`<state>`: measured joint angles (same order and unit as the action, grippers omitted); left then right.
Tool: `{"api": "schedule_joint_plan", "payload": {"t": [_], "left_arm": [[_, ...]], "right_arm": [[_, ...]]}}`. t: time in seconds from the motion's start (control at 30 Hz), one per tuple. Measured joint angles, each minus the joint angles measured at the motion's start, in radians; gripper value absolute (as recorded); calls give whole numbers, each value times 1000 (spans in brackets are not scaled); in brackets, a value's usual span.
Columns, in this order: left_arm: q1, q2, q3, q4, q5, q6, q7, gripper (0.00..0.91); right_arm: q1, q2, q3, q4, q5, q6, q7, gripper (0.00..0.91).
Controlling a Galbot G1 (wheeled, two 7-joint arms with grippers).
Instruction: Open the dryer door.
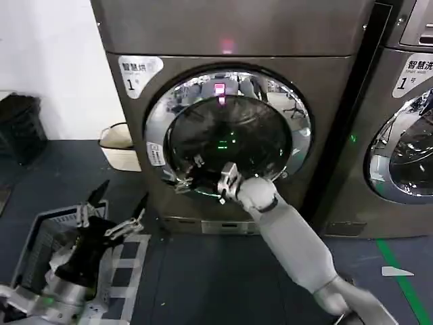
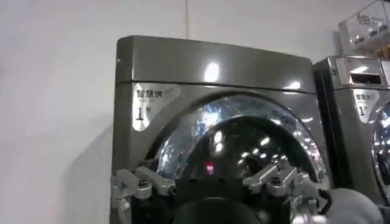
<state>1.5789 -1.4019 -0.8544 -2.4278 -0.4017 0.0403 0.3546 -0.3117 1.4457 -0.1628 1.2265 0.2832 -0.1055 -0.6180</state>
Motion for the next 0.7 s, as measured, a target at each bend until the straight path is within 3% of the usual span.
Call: {"api": "schedule_joint_plan", "payload": {"t": [0.47,0.7], "left_arm": [[5,9,-28,-14,4,8,9,907],[-5,17,-42,-13,8,40,33,907]], "right_arm": [[41,57,-37,-64,-5,5,-18,907],[29,41,-34,-36,39,-37,-91,907]]}}
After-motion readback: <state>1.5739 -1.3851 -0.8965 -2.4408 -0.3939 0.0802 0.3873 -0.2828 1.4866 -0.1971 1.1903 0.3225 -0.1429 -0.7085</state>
